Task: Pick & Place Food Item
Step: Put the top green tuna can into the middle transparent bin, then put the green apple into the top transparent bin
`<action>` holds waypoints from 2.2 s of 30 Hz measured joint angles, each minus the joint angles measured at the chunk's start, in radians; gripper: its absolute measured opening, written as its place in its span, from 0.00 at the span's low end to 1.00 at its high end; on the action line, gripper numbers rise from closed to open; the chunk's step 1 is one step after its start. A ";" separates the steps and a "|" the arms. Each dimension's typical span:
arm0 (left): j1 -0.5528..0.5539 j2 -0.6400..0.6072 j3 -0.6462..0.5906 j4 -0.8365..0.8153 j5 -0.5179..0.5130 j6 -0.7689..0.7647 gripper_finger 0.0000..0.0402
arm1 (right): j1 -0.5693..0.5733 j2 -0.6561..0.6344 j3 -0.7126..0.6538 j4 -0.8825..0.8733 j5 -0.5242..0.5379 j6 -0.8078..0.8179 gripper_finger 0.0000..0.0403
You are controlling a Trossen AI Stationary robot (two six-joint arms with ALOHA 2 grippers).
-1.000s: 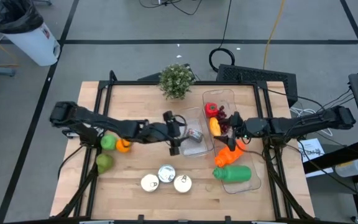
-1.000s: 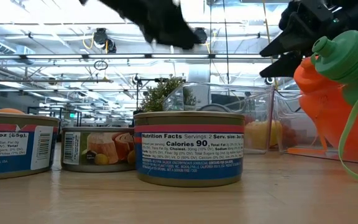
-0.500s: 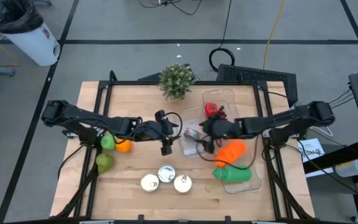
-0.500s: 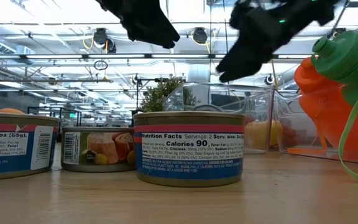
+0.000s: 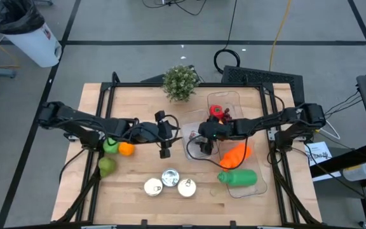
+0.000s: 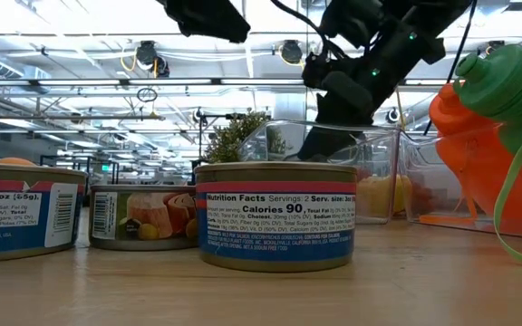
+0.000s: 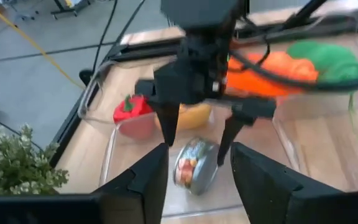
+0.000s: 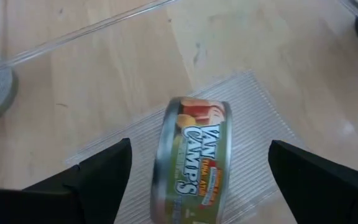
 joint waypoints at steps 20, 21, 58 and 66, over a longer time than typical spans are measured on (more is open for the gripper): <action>0.001 0.002 0.000 -0.038 0.009 -0.004 0.35 | -0.002 0.002 0.040 -0.068 -0.008 -0.053 0.37; 0.000 0.002 0.000 -0.038 0.009 -0.004 0.35 | 0.003 0.002 0.058 -0.084 0.020 -0.076 0.37; 0.000 0.002 0.000 -0.048 0.011 -0.035 0.34 | 0.057 -0.004 0.016 0.012 0.029 -0.409 0.90; -0.011 0.001 0.000 -0.080 0.009 -0.084 0.33 | 0.126 -0.179 0.020 -0.021 0.028 -0.246 0.88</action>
